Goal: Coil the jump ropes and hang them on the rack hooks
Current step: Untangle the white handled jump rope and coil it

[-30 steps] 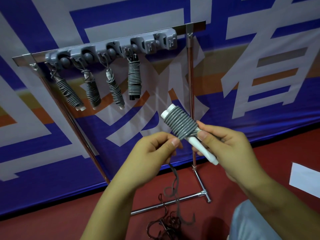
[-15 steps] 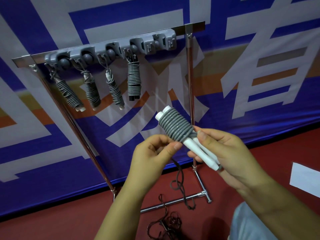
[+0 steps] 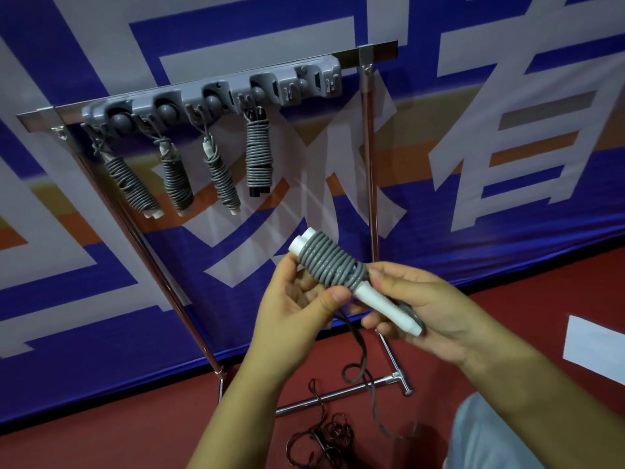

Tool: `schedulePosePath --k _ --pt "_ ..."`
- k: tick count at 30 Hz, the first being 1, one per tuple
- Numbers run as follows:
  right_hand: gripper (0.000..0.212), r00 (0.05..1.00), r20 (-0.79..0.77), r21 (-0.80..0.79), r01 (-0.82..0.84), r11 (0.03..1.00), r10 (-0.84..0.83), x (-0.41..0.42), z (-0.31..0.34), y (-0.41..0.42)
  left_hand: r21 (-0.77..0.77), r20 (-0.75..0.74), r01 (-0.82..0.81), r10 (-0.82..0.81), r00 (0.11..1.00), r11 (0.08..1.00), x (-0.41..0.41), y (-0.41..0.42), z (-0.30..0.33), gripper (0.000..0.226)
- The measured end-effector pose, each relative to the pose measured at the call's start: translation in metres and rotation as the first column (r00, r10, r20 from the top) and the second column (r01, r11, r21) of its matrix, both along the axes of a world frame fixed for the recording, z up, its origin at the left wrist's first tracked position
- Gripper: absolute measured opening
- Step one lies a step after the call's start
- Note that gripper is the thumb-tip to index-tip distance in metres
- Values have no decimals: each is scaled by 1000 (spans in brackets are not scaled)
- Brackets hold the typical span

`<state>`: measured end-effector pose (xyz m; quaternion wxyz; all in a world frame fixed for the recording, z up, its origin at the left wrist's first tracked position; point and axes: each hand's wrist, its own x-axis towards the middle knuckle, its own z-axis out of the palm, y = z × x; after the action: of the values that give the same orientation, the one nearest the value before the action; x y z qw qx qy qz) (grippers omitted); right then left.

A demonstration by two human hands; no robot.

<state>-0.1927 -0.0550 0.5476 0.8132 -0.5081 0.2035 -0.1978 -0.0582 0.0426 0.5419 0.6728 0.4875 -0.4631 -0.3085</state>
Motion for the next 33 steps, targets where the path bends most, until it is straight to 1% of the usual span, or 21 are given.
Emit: schedulePosePath --k 2,3,5,6,7,8,9,10,11,12,14,16,19,20,21,22,25,27,30,33 --pt "33 999 -15 -142 43 989 -45 1 -1 2 -10 15 -28 28 999 1000 1 1 -1 42" --pt "30 997 -14 -185 66 980 -70 2 -1 3 -14 25 -37 37 999 999 2 1 0 47" --pt "23 993 -4 -221 110 969 -114 3 -1 4 -25 45 -43 44 998 999 1 2 3 53" --pt "24 990 3 -226 138 964 -141 4 0 4 -30 44 -51 52 998 998 1 3 3 51" --pt "31 984 5 -230 172 958 -175 4 -1 3 -37 40 -57 58 998 998 1 3 3 46" --pt "44 977 -4 -242 206 948 -213 4 -2 1 -43 38 -60 62 997 997 1 4 3 41" --pt "56 966 -22 -273 241 931 -257 4 -4 -2 -46 44 -63 65 997 997 1 4 2 39" --pt "64 949 -37 -328 283 901 -312 4 -6 -4 -47 51 -66 69 996 997 0 4 1 39" --pt "65 927 -35 -401 330 855 -374 3 -10 -6 -45 53 -69 72 996 997 0 4 1 40" --pt "62 897 -17 -487 379 787 -442 2 -13 -7 -41 50 -74 76 996 996 -1 4 1 42" --pt "46 830 69 -623 469 626 -554 0 -18 -7 -28 42 -95 96 995 995 -3 4 0 44" --pt "27 801 183 -701 513 496 -570 -2 -19 -3 -16 50 -127 128 991 992 -6 4 -1 46" --pt "8 779 279 -788 519 330 -561 -1 -20 7 -14 94 -186 186 978 982 -11 3 -1 50" --pt "10 772 303 -808 519 278 -559 -1 -21 9 -20 109 -200 201 974 980 -13 3 0 49" --pt "18 768 323 -820 519 242 -553 -1 -22 12 -28 118 -214 215 969 977 -14 3 1 48" --pt "25 772 336 -822 519 232 -539 -1 -24 13 -37 120 -228 231 965 973 -15 3 3 49" --pt "36 808 336 -821 503 271 -484 -2 -29 16 -47 94 -260 263 960 964 -18 3 7 55" --pt "45 823 324 -845 473 248 -467 -1 -33 17 -31 51 -273 274 960 962 -20 2 7 56" --pt "41 800 355 -847 494 196 -484 2 -35 16 -1 -38 -250 250 968 968 -26 1 10 62" --pt "34 781 400 -807 548 220 -480 3 -35 16 48 -102 -232 235 966 972 -27 1 12 66"
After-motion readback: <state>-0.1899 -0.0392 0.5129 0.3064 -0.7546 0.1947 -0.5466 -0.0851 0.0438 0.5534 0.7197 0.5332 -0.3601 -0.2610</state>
